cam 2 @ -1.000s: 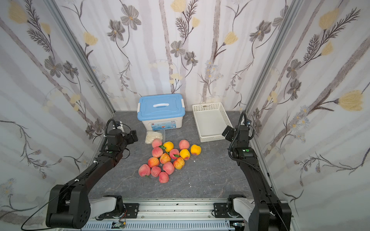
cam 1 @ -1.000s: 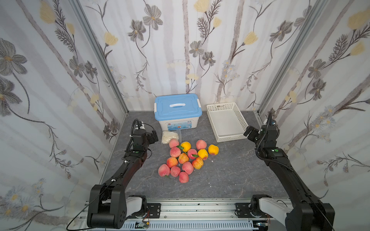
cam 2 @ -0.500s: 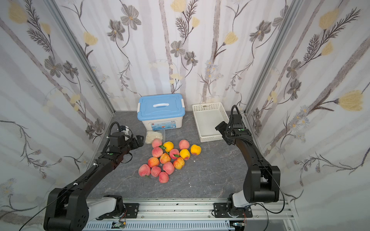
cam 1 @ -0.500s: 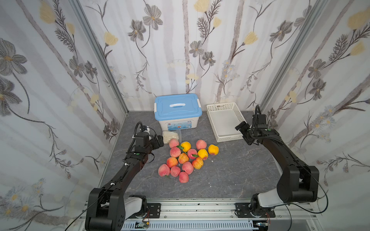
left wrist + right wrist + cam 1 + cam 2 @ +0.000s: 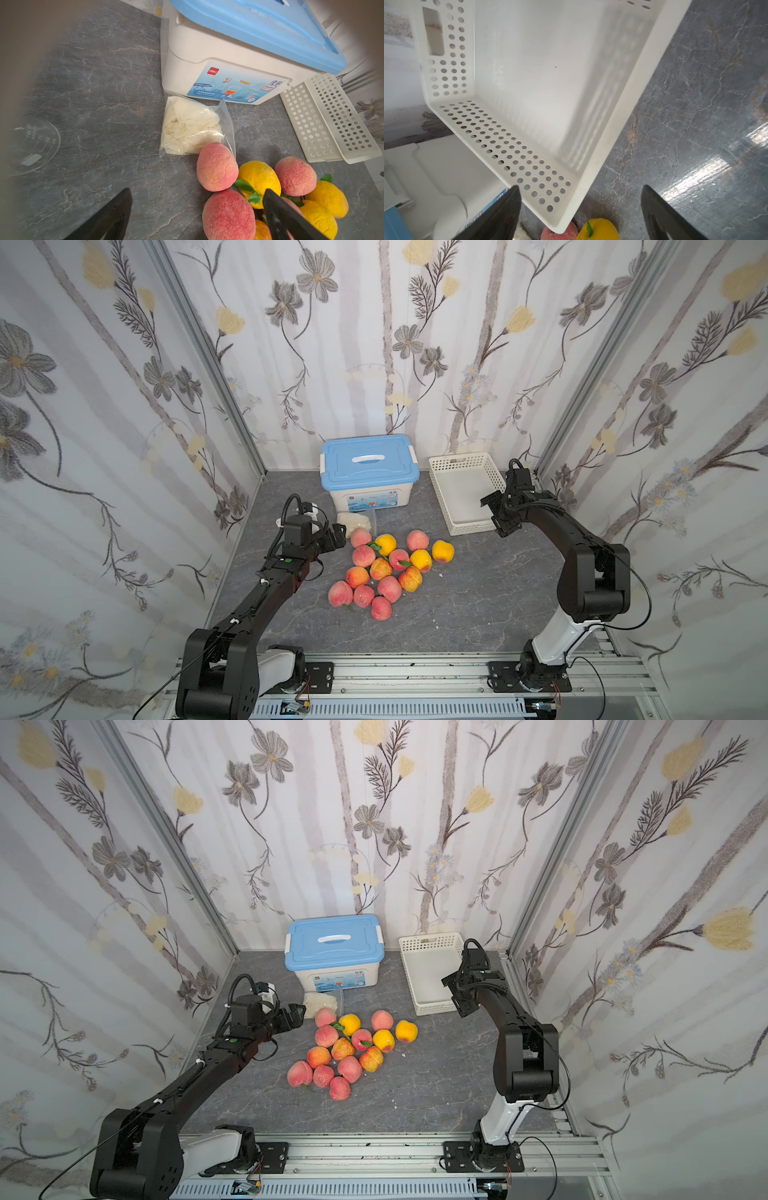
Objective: Put the peaches into the basket
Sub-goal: Pick up the basket from the center of the board.
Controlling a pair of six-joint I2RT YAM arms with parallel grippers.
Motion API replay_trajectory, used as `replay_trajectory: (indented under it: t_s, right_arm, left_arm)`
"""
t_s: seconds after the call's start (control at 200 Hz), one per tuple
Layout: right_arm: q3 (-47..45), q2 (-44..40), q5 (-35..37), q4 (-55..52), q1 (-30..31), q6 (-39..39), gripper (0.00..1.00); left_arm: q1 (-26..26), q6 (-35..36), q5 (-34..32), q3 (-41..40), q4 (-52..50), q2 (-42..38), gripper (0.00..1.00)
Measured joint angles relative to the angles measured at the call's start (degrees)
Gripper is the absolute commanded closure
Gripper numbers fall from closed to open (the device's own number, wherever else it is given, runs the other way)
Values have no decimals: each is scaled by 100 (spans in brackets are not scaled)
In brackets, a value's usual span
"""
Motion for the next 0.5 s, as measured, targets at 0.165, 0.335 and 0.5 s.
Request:
replay_trajectory:
  t_s: [0.165, 0.335, 0.5]
  right_arm:
    - [199, 310, 55, -17, 4, 170, 17]
    - [415, 627, 114, -13, 11, 295, 25]
    - [446, 813, 122, -15, 9, 424, 33]
  left_arm:
    - [-66, 15, 127, -4, 39, 31, 0]
    - [-109, 55, 254, -4, 72, 63, 0]
    - [-164, 74, 256, -15, 74, 33, 0]
